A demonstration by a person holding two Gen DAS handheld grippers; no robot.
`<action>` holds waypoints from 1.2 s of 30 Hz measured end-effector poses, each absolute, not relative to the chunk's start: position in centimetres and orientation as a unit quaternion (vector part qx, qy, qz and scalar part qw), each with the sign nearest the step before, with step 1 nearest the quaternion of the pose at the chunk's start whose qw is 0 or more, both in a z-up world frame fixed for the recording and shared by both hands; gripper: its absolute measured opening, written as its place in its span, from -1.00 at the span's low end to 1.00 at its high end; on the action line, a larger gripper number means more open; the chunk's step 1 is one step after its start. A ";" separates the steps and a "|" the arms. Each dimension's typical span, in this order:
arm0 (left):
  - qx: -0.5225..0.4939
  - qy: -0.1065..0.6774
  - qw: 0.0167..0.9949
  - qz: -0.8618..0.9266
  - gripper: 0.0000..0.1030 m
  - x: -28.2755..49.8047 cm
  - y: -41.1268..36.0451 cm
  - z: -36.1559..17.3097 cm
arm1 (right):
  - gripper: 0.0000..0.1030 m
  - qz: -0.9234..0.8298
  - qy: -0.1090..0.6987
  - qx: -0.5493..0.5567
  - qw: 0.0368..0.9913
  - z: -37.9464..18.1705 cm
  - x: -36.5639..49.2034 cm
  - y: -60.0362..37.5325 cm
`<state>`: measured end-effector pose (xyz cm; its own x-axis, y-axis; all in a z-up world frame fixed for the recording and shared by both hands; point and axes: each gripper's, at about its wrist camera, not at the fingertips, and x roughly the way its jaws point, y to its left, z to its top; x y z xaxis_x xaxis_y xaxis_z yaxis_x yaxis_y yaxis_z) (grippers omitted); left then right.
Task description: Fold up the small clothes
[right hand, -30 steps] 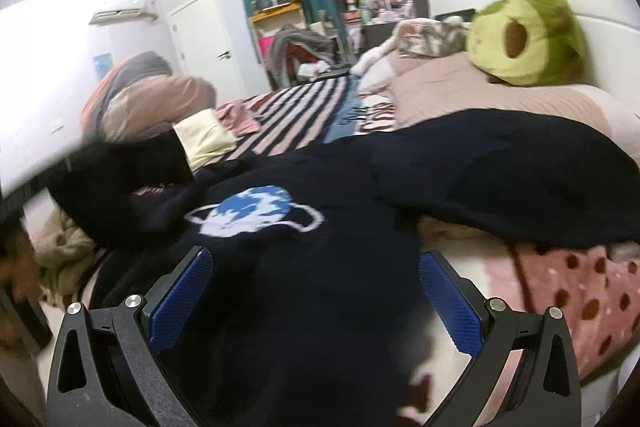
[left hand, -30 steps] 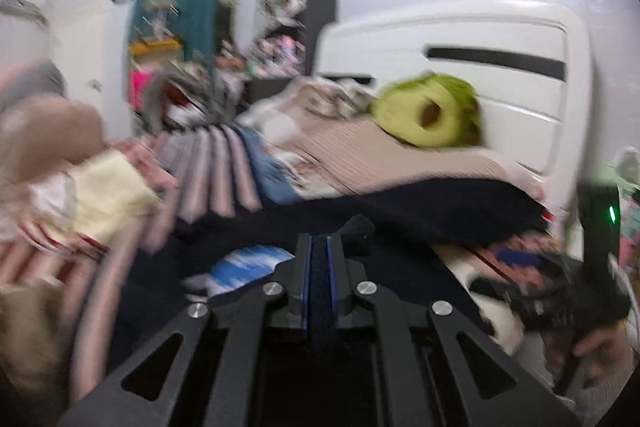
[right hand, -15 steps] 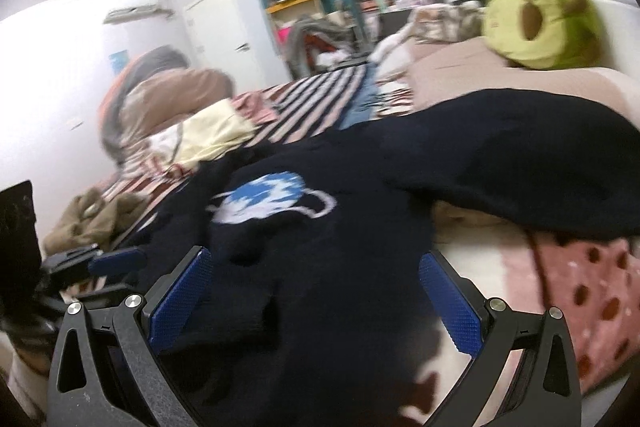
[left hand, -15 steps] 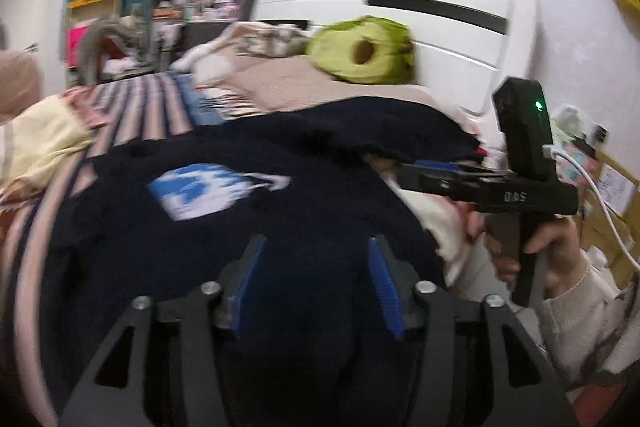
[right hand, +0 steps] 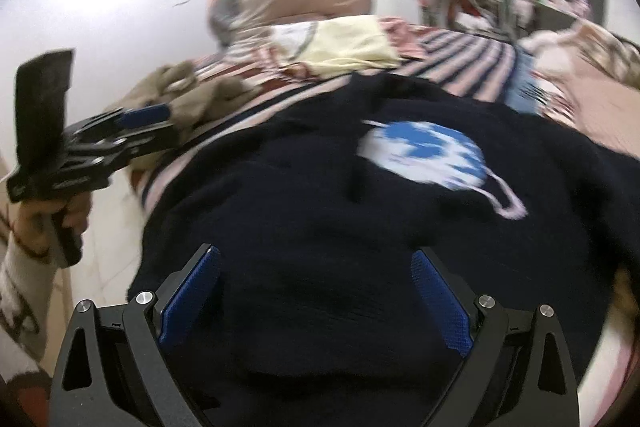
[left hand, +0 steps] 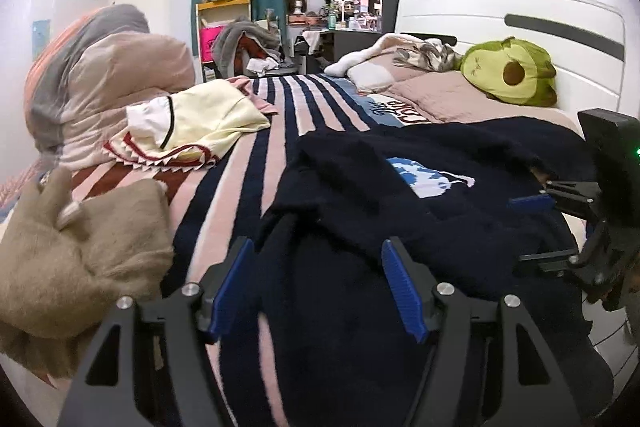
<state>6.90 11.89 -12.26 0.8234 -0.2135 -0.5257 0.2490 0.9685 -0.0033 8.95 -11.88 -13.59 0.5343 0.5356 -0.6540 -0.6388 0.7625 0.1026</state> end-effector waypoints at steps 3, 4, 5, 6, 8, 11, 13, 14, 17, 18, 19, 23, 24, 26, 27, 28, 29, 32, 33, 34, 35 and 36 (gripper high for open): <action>0.029 0.272 0.954 -0.122 0.22 6.9 12.3 -12.6 | 0.82 0.308 0.327 -0.122 0.885 -13.3 9.9 -10.4; 0.031 0.271 0.954 -0.122 0.24 6.9 12.0 -12.5 | 0.82 0.305 0.325 -0.133 0.885 -13.2 10.3 -10.1; 0.032 0.270 0.955 -0.122 0.26 6.8 12.1 -12.6 | 0.82 0.312 0.331 -0.142 0.879 -13.3 11.1 -9.7; 0.032 0.269 0.955 -0.123 0.27 6.7 12.2 -12.6 | 0.82 0.321 0.341 -0.149 0.871 -13.5 11.7 -9.5; 0.029 0.268 0.955 -0.125 0.28 6.6 12.1 -12.6 | 0.82 0.343 0.372 -0.163 0.847 -14.2 12.9 -8.9; 0.027 0.268 0.955 -0.126 0.28 6.3 12.1 -12.7 | 0.65 0.368 0.404 -0.174 0.819 -15.0 13.2 -8.9; 0.027 0.268 0.955 -0.125 0.28 6.3 12.2 -12.8 | 0.17 0.366 0.401 -0.172 0.822 -14.8 12.6 -9.3; 0.026 0.268 0.955 -0.125 0.28 6.3 12.2 -12.8 | -0.16 0.365 0.401 -0.169 0.823 -14.8 12.4 -9.5; 0.024 0.267 0.955 -0.124 0.28 6.2 12.1 -12.7 | -0.81 0.352 0.400 -0.166 0.830 -14.8 11.2 -10.7; 0.025 0.267 0.955 -0.125 0.28 6.2 12.1 -12.7 | -0.81 0.351 0.399 -0.161 0.831 -14.7 11.0 -11.2; 0.024 0.265 0.956 -0.126 0.28 6.2 12.1 -12.6 | -0.85 0.351 0.400 -0.153 0.833 -14.6 10.9 -11.6; 0.025 0.261 0.957 -0.127 0.28 6.1 11.8 -12.3 | -0.89 0.340 0.388 -0.130 0.847 -13.8 10.5 -12.8; 0.025 0.261 0.957 -0.127 0.28 6.1 11.7 -12.2 | -0.89 0.334 0.384 -0.127 0.851 -13.6 10.5 -13.1; 0.026 0.260 0.957 -0.128 0.28 6.1 11.5 -12.1 | -0.90 0.315 0.376 -0.123 0.863 -13.1 10.2 -14.1; 0.027 0.260 0.957 -0.127 0.28 6.2 11.4 -12.0 | -0.90 0.309 0.373 -0.117 0.867 -12.9 10.2 -14.6; 0.028 0.260 0.957 -0.127 0.28 6.2 11.4 -12.0 | -0.90 0.298 0.369 -0.107 0.874 -12.5 10.0 -15.5; 0.029 0.261 0.957 -0.126 0.28 6.2 11.4 -12.0 | -0.90 0.290 0.365 -0.100 0.879 -12.3 9.8 -16.2; 0.031 0.263 0.956 -0.126 0.28 6.4 11.2 -12.0 | -0.91 0.251 0.356 -0.084 0.896 -11.5 9.1 -18.7; 0.030 0.263 0.956 -0.127 0.28 6.4 11.1 -12.0 | -0.91 0.240 0.355 -0.081 0.900 -11.3 8.9 -19.3; 0.030 0.263 0.956 -0.128 0.28 6.5 11.0 -11.9 | -0.91 0.226 0.356 -0.077 0.903 -11.1 8.6 -20.3; 0.031 0.263 0.956 -0.129 0.28 6.5 10.9 -11.9 | -0.91 0.219 0.359 -0.073 0.904 -11.1 8.4 -20.9; 0.032 0.262 0.956 -0.130 0.28 6.6 10.6 -11.8 | -0.91 0.211 0.365 -0.068 0.904 -11.1 8.1 -21.7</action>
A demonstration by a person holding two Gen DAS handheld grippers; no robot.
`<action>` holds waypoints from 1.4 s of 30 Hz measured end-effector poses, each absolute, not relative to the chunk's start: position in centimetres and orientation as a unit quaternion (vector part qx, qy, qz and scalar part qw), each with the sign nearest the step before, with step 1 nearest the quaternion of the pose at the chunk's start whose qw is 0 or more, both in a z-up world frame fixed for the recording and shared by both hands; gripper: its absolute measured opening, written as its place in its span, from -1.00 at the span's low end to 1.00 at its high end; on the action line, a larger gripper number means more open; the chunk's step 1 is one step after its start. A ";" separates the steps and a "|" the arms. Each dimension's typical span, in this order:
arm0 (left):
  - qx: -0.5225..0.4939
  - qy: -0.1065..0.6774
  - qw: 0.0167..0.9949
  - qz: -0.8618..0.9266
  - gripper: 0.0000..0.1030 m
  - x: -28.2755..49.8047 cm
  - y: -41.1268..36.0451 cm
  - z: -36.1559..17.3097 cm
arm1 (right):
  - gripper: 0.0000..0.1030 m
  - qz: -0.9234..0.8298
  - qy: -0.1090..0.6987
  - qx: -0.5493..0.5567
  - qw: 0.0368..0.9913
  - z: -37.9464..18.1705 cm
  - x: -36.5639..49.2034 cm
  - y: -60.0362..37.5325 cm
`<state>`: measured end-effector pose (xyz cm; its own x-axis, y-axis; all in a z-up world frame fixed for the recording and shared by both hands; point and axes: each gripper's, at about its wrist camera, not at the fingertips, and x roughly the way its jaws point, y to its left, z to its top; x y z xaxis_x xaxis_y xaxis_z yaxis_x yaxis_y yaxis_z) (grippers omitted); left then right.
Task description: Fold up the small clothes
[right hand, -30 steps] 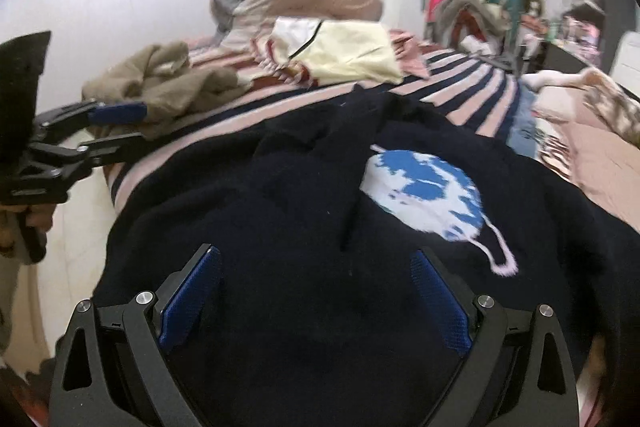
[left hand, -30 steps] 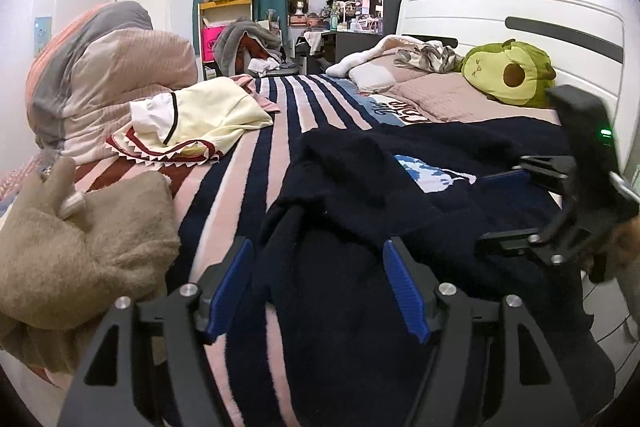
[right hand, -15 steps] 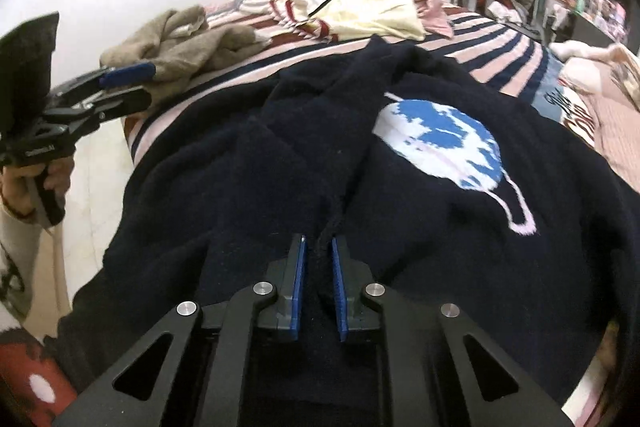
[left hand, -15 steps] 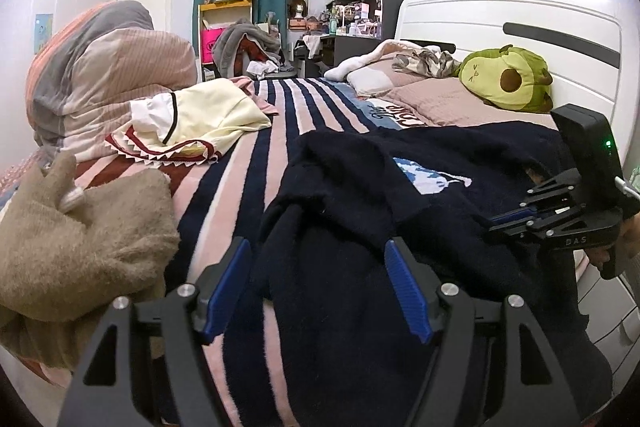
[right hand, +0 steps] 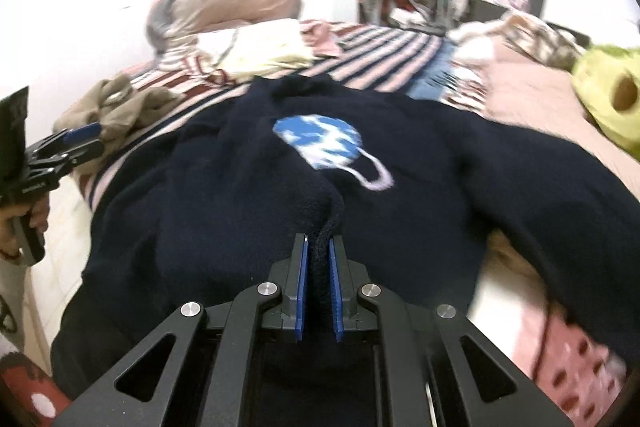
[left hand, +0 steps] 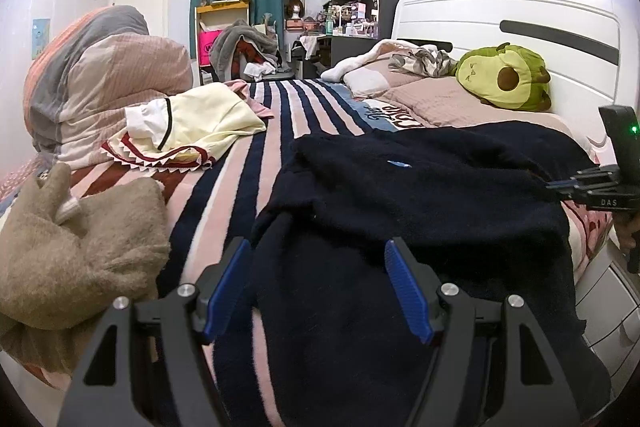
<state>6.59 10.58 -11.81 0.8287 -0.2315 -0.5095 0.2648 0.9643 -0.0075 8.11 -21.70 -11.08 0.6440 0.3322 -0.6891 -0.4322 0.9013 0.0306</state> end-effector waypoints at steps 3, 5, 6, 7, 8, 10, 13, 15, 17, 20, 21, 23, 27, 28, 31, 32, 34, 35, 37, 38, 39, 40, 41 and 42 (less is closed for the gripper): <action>0.034 0.261 0.955 -0.136 0.28 6.7 10.0 -11.7 | -0.91 0.194 0.394 -0.060 0.896 -11.9 7.6 -23.0; 0.036 0.262 0.954 -0.140 0.28 6.8 9.6 -11.7 | -0.90 0.197 0.419 -0.055 0.885 -13.0 7.5 -23.0; 0.039 0.263 0.954 -0.141 0.28 6.8 9.4 -11.7 | -0.90 0.201 0.429 -0.052 0.879 -13.5 7.4 -23.0; 0.041 0.264 0.953 -0.142 0.28 6.8 9.3 -11.8 | -0.85 0.209 0.439 -0.049 0.873 -14.0 7.2 -22.8; 0.043 0.264 0.953 -0.143 0.28 6.8 9.1 -11.8 | -0.82 0.213 0.442 -0.047 0.870 -14.3 7.0 -22.9; 0.047 0.266 0.952 -0.145 0.28 6.8 8.9 -11.7 | -0.58 0.217 0.442 -0.038 0.870 -14.4 6.8 -23.2; 0.049 0.265 0.952 -0.146 0.29 6.8 8.8 -11.6 | -0.05 0.207 0.430 -0.016 0.879 -14.0 6.8 -24.7; 0.048 0.265 0.952 -0.146 0.30 6.7 8.8 -11.6 | -0.05 0.195 0.430 -0.019 0.881 -14.2 6.7 -25.7; 0.049 0.267 0.951 -0.146 0.31 6.8 8.8 -11.7 | -0.05 0.198 0.436 -0.016 0.878 -14.6 6.3 -26.3; 0.047 0.270 0.950 -0.147 0.31 6.8 8.7 -11.8 | -0.05 0.218 0.437 -0.011 0.873 -15.1 5.5 -26.9; 0.047 0.271 0.950 -0.148 0.31 6.9 8.6 -11.8 | -0.05 0.227 0.437 -0.009 0.871 -15.3 5.3 -26.9; 0.048 0.271 0.950 -0.150 0.31 6.8 8.4 -11.7 | -0.05 0.245 0.438 -0.007 0.865 -15.7 5.0 -26.8; 0.053 0.271 0.949 -0.154 0.31 6.7 8.0 -11.6 | -0.05 0.322 0.427 -0.022 0.845 -15.8 4.2 -25.5; 0.055 0.271 0.949 -0.154 0.31 6.7 8.0 -11.6 | -0.05 0.337 0.425 -0.030 0.839 -15.9 3.9 -25.1; 0.055 0.271 0.948 -0.154 0.31 6.7 8.1 -11.6 | -0.05 0.363 0.419 -0.075 0.829 -16.1 3.3 -23.7; 0.055 0.271 0.948 -0.154 0.31 6.7 8.1 -11.6 | -0.05 0.370 0.414 -0.093 0.827 -16.1 3.0 -23.3; 0.055 0.272 0.948 -0.154 0.31 6.6 8.0 -11.6 | -0.05 0.366 0.405 -0.125 0.829 -16.2 2.8 -22.9; 0.055 0.272 0.948 -0.154 0.31 6.6 8.1 -11.6 | -0.05 0.357 0.398 -0.146 0.832 -16.2 2.9 -22.8; 0.056 0.272 0.948 -0.154 0.31 6.6 8.2 -11.6 | -0.05 0.365 0.392 -0.166 0.828 -16.3 2.7 -22.7; 0.056 0.272 0.948 -0.154 0.31 6.6 8.2 -11.6 | -0.05 0.383 0.387 -0.181 0.819 -16.3 2.4 -22.4; 0.056 0.272 0.948 -0.154 0.31 6.6 8.2 -11.6 | -0.05 0.394 0.380 -0.201 0.813 -16.4 2.0 -22.1; 0.055 0.272 0.948 -0.154 0.31 6.6 8.2 -11.6 | -0.05 0.391 0.374 -0.222 0.811 -16.4 1.8 -21.8; 0.054 0.272 0.948 -0.154 0.31 6.6 8.2 -11.7 | -0.05 0.379 0.369 -0.242 0.814 -16.6 1.9 -21.5; 0.054 0.273 0.948 -0.154 0.31 6.6 8.2 -11.7 | -0.05 0.376 0.367 -0.248 0.814 -16.7 2.0 -21.4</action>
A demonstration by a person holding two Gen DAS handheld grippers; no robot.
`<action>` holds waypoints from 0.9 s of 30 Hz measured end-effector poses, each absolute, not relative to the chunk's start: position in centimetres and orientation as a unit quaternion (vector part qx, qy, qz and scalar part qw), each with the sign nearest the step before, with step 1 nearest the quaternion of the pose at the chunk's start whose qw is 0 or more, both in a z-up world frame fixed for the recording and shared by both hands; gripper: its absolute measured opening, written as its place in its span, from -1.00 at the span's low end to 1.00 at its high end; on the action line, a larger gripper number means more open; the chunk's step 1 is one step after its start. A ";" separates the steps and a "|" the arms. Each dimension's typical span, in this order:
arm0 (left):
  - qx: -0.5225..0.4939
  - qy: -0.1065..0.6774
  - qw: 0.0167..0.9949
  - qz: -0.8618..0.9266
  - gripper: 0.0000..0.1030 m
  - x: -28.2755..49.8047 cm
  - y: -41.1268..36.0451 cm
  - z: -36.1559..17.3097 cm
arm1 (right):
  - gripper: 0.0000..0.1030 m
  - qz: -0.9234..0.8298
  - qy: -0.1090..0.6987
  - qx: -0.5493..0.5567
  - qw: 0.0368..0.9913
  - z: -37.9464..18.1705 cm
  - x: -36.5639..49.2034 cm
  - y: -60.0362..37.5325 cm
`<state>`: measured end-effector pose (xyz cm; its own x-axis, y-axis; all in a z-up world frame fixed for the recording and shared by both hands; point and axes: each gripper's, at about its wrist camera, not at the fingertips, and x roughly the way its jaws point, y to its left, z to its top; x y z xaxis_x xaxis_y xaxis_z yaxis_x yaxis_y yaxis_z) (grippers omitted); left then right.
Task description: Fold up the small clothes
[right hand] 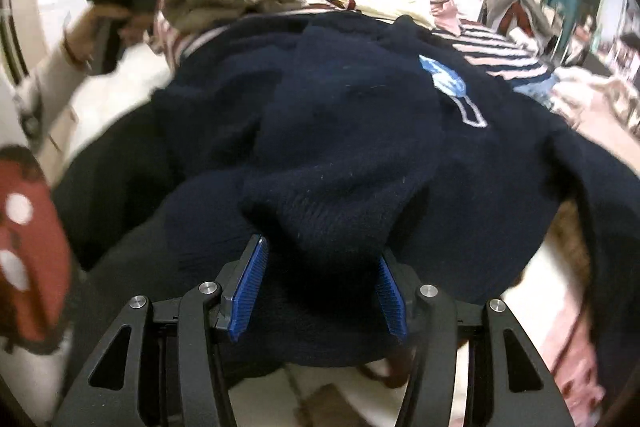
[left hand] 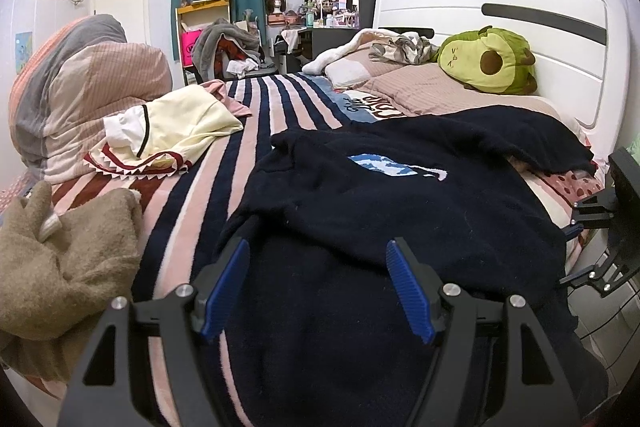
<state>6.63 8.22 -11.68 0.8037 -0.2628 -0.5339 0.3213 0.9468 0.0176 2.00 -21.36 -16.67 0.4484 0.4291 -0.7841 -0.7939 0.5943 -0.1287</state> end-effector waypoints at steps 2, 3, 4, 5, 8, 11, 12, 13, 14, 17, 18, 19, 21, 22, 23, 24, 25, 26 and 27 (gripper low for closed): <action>0.052 0.273 0.948 -0.155 0.31 6.6 8.2 -11.6 | -0.08 0.371 0.361 -0.262 0.815 -16.9 2.4 -21.0; 0.051 0.273 0.948 -0.156 0.31 6.5 8.2 -11.6 | -0.08 0.370 0.360 -0.268 0.813 -17.1 2.7 -20.7; 0.052 0.273 0.948 -0.157 0.31 6.6 8.2 -11.6 | -0.08 0.373 0.360 -0.270 0.811 -17.2 2.8 -20.5; 0.054 0.272 0.948 -0.157 0.31 6.5 8.2 -11.5 | -0.10 0.376 0.360 -0.270 0.810 -17.4 3.0 -20.3; 0.059 0.272 0.948 -0.156 0.31 6.3 8.0 -11.4 | -0.47 0.384 0.361 -0.263 0.808 -17.6 3.2 -20.0; 0.057 0.273 0.948 -0.157 0.31 6.2 8.0 -11.4 | -0.67 0.392 0.361 -0.228 0.815 -16.7 2.9 -20.6; 0.057 0.273 0.948 -0.157 0.31 6.2 8.0 -11.4 | -0.68 0.403 0.365 -0.211 0.812 -16.5 2.9 -20.9; 0.058 0.272 0.948 -0.157 0.31 6.2 8.0 -11.4 | -0.69 0.419 0.372 -0.186 0.807 -16.0 2.8 -21.4; 0.059 0.271 0.948 -0.157 0.31 6.1 8.0 -11.3 | -0.68 0.428 0.374 -0.171 0.805 -15.7 2.6 -21.7; 0.056 0.270 0.947 -0.163 0.31 5.9 7.7 -11.2 | -0.69 0.442 0.386 -0.139 0.798 -14.9 2.2 -22.7; 0.055 0.269 0.947 -0.167 0.31 5.7 7.6 -11.1 | -0.69 0.446 0.394 -0.131 0.793 -14.7 2.1 -23.0; 0.055 0.269 0.947 -0.169 0.31 5.6 7.3 -11.1 | -0.69 0.447 0.404 -0.125 0.788 -14.5 2.1 -23.3; 0.056 0.268 0.946 -0.172 0.31 5.4 6.8 -10.9 | -0.70 0.429 0.432 -0.123 0.784 -14.3 2.3 -23.9; 0.058 0.267 0.946 -0.174 0.31 5.3 6.5 -10.8 | -0.77 0.414 0.444 -0.126 0.784 -14.3 2.5 -24.2; 0.058 0.266 0.946 -0.176 0.31 5.2 6.4 -10.8 | -0.81 0.402 0.456 -0.127 0.784 -14.3 2.7 -24.4; 0.059 0.266 0.946 -0.177 0.31 5.1 6.1 -10.7 | -0.81 0.396 0.465 -0.121 0.783 -14.1 2.8 -24.8; 0.059 0.265 0.946 -0.178 0.31 5.1 6.0 -10.5 | -0.82 0.393 0.471 -0.113 0.782 -14.0 2.8 -25.2; 0.059 0.265 0.946 -0.179 0.31 5.1 5.8 -10.5 | -0.83 0.388 0.475 -0.110 0.782 -13.8 2.9 -25.5; 0.060 0.265 0.945 -0.180 0.31 5.1 5.7 -10.4 | -0.85 0.376 0.480 -0.111 0.785 -13.8 3.0 -25.7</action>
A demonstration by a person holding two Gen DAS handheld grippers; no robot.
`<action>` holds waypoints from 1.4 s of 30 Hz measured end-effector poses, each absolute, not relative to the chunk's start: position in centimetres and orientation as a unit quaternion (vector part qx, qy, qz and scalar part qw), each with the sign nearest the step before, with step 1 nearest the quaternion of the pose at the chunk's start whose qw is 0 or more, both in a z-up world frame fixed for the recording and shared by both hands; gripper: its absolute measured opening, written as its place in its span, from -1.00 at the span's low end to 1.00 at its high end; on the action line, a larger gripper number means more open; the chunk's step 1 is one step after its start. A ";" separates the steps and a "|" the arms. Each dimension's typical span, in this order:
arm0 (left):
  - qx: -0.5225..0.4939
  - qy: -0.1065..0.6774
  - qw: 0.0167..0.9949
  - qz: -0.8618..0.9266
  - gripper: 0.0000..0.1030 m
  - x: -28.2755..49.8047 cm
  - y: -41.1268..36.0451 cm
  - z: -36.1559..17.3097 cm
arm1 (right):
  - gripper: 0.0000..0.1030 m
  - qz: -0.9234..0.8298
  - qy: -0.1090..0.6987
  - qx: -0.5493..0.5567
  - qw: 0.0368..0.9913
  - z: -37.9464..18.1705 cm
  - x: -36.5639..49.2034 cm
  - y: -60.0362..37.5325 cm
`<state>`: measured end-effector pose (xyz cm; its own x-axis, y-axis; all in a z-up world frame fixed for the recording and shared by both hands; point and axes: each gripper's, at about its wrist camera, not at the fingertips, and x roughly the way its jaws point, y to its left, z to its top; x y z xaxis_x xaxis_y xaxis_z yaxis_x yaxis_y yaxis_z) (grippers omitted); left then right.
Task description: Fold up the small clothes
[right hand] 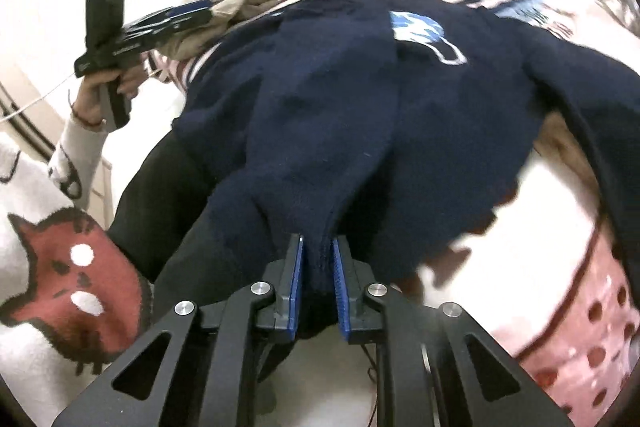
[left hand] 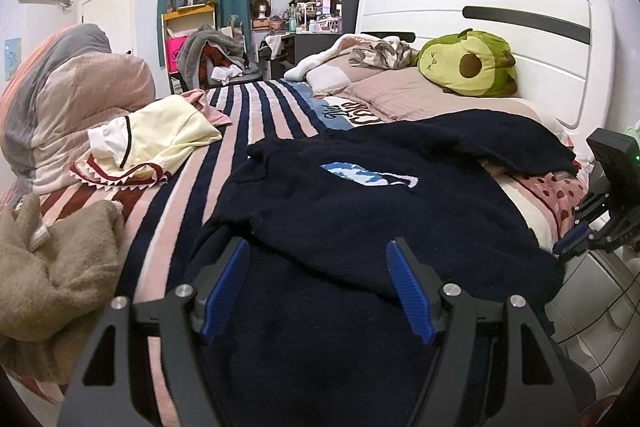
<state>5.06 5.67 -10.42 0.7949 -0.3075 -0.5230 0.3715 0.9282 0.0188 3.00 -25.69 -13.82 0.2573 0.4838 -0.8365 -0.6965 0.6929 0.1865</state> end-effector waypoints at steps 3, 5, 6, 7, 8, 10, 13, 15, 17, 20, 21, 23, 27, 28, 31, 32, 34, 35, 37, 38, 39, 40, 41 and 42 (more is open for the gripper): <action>0.064 0.266 0.945 -0.180 0.32 5.2 5.4 -10.3 | -0.87 0.325 0.491 -0.125 0.798 -14.2 3.2 -26.6; 0.064 0.269 0.944 -0.181 0.32 5.2 5.2 -10.4 | -0.86 0.305 0.486 -0.122 0.810 -14.2 3.4 -27.6; 0.064 0.269 0.944 -0.181 0.32 5.3 5.2 -10.4 | -0.85 0.291 0.479 -0.113 0.820 -14.1 3.6 -28.1; 0.063 0.269 0.944 -0.181 0.32 5.4 4.9 -10.4 | -0.72 0.276 0.475 -0.100 0.830 -14.0 3.8 -28.7; 0.062 0.269 0.944 -0.182 0.32 5.4 4.9 -10.3 | -0.40 0.253 0.472 -0.070 0.841 -14.0 4.3 -29.5; 0.057 0.267 0.944 -0.186 0.32 5.6 4.5 -10.2 | 0.04 0.220 0.456 -0.026 0.862 -13.7 4.9 -31.0; 0.053 0.267 0.944 -0.190 0.33 5.9 3.8 -10.1 | 0.10 0.165 0.424 0.056 0.889 -13.9 5.6 -33.7; 0.054 0.267 0.943 -0.190 0.33 6.0 3.5 -10.0 | 0.12 0.128 0.406 0.119 0.897 -14.2 5.8 -35.9; 0.051 0.271 0.942 -0.192 0.34 6.1 3.2 -10.0 | 0.25 0.104 0.389 0.167 0.900 -14.6 5.7 -37.8; 0.045 0.276 0.941 -0.189 0.38 6.5 2.7 -10.1 | 0.34 0.079 0.361 0.211 0.905 -15.2 5.6 -40.0; 0.042 0.278 0.942 -0.185 0.38 6.6 2.5 -10.2 | 0.35 0.071 0.352 0.225 0.906 -15.3 5.6 -40.6; 0.036 0.278 0.943 -0.182 0.38 6.7 2.2 -10.1 | 0.42 0.044 0.335 0.253 0.907 -15.5 6.0 -41.8; 0.022 0.276 0.947 -0.165 0.50 6.8 1.9 -9.6 | 0.43 0.009 0.311 0.275 0.910 -15.8 6.2 -43.6; 0.021 0.275 0.948 -0.158 0.52 6.8 1.8 -9.4 | 0.43 0.010 0.311 0.278 0.909 -15.8 6.6 -44.0; 0.017 0.272 0.953 -0.133 0.61 6.9 1.5 -9.0 | 0.42 -0.006 0.300 0.282 0.911 -15.7 7.3 -44.8; 0.015 0.271 0.954 -0.130 0.61 6.9 1.5 -8.9 | 0.42 -0.018 0.291 0.288 0.912 -15.7 7.3 -45.3; 0.010 0.267 0.955 -0.128 0.61 6.9 1.5 -8.7 | 0.42 -0.035 0.277 0.296 0.913 -15.8 7.2 -45.9; 0.008 0.265 0.955 -0.130 0.61 6.9 1.5 -8.5 | 0.42 -0.041 0.265 0.305 0.914 -15.9 7.2 -46.4; 0.007 0.262 0.956 -0.131 0.62 7.0 1.6 -8.4 | 0.42 -0.050 0.247 0.319 0.914 -16.1 7.0 -47.0; 0.009 0.261 0.956 -0.131 0.62 7.1 1.6 -8.4 | 0.42 -0.055 0.241 0.321 0.914 -16.1 6.9 -47.3; 0.011 0.261 0.957 -0.129 0.62 7.2 1.6 -8.5 | 0.42 -0.060 0.236 0.320 0.916 -16.1 7.0 -47.4; 0.012 0.262 0.957 -0.128 0.62 7.2 1.6 -8.5 | 0.42 -0.066 0.232 0.315 0.918 -16.0 7.0 -47.5; 0.014 0.263 0.956 -0.127 0.62 7.3 1.7 -8.6 | 0.39 -0.077 0.229 0.308 0.920 -16.0 7.1 -47.6; 0.014 0.264 0.956 -0.126 0.62 7.4 1.7 -8.6 | 0.38 -0.087 0.227 0.301 0.922 -15.9 6.9 -47.5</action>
